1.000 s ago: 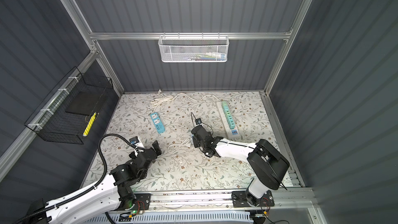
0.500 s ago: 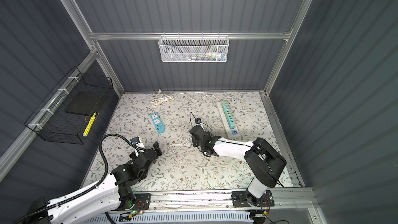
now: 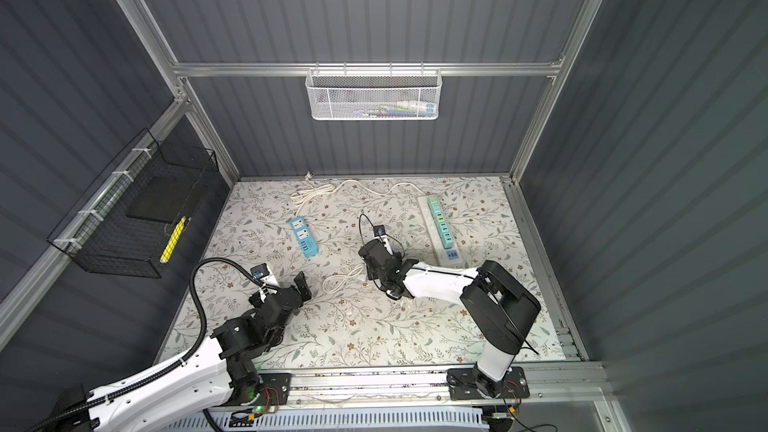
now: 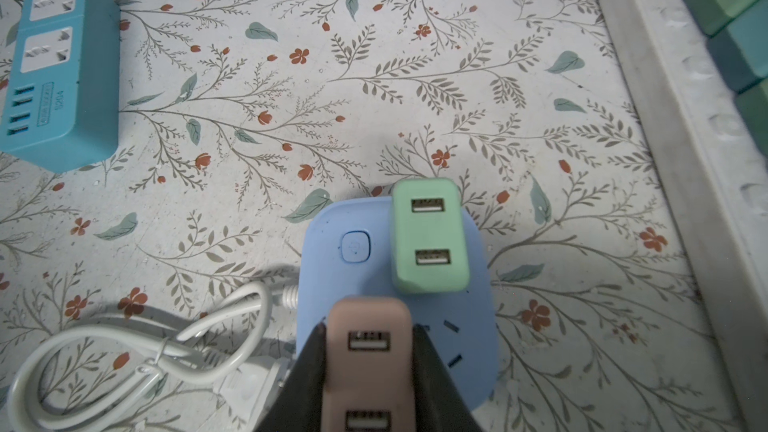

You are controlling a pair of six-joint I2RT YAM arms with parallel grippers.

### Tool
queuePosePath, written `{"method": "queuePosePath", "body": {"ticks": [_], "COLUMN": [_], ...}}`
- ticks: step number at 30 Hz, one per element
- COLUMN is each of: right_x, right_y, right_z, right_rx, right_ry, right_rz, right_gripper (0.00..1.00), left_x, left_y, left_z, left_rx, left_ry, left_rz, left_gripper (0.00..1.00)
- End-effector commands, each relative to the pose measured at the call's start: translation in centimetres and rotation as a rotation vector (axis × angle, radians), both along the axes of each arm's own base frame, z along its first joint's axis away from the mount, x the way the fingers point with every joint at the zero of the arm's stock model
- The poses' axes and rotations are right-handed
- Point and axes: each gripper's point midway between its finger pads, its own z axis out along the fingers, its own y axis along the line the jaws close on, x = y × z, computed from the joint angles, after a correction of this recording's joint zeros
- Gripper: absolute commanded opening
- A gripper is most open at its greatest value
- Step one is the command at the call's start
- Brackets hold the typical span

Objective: Insert the plug
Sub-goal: 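Lower the pink adapter into the cube socket beside the green adapter, right gripper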

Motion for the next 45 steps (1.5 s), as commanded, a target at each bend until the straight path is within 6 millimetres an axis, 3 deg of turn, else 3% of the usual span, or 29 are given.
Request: {"method": "queuePosePath", "body": {"ticks": [1,10,15,18,23,26,29,34,40,45], "right_x": [-3.7,-5.2,-6.4,-6.1,-5.5,-5.7,-6.7,-6.6,-6.7,-7.6], "right_y": [-3.1,-2.2,-3.0,-3.3,-2.9,-3.7,-4.2,-5.5,-5.5,-7.1], "right_z": [-7.3,-8.8,-8.7,-8.2,-4.9,-4.2,-4.6,-4.6,-6.6,-8.3], "right_rx": [-0.174,-0.238,-0.267,-0.309,-0.285,-0.292,-0.224,-0.188,-0.182,-0.186], "right_ry": [0.217,0.255,0.259,0.244,0.177,0.163,0.159,0.109,0.167,0.215], "right_rz": [0.008,0.043,0.051,0.069,0.123,0.149,0.173,0.104,0.046,-0.030], "right_gripper": [0.19,0.17,0.17,0.17,0.17,0.17,0.17,0.17,0.16,0.14], "left_x": [0.1,0.0,0.0,0.1,0.1,0.0,0.0,0.4,1.2,1.4], "left_y": [0.5,0.3,0.3,0.3,0.2,0.3,0.2,-0.5,-2.0,-2.6], "left_z": [0.6,0.8,0.9,1.4,1.9,1.9,2.1,2.5,3.2,3.5], "left_rx": [0.026,0.026,0.008,0.008,-0.004,-0.034,-0.047,-0.053,-0.029,-0.047], "left_ry": [-0.020,-0.007,-0.008,-0.018,-0.027,-0.029,-0.034,-0.029,0.006,0.000], "left_rz": [0.013,-0.004,-0.002,-0.002,0.002,0.008,0.006,0.001,-0.028,-0.042], "left_gripper": [1.00,1.00,1.00,1.00,1.00,1.00,1.00,1.00,1.00,1.00]}}
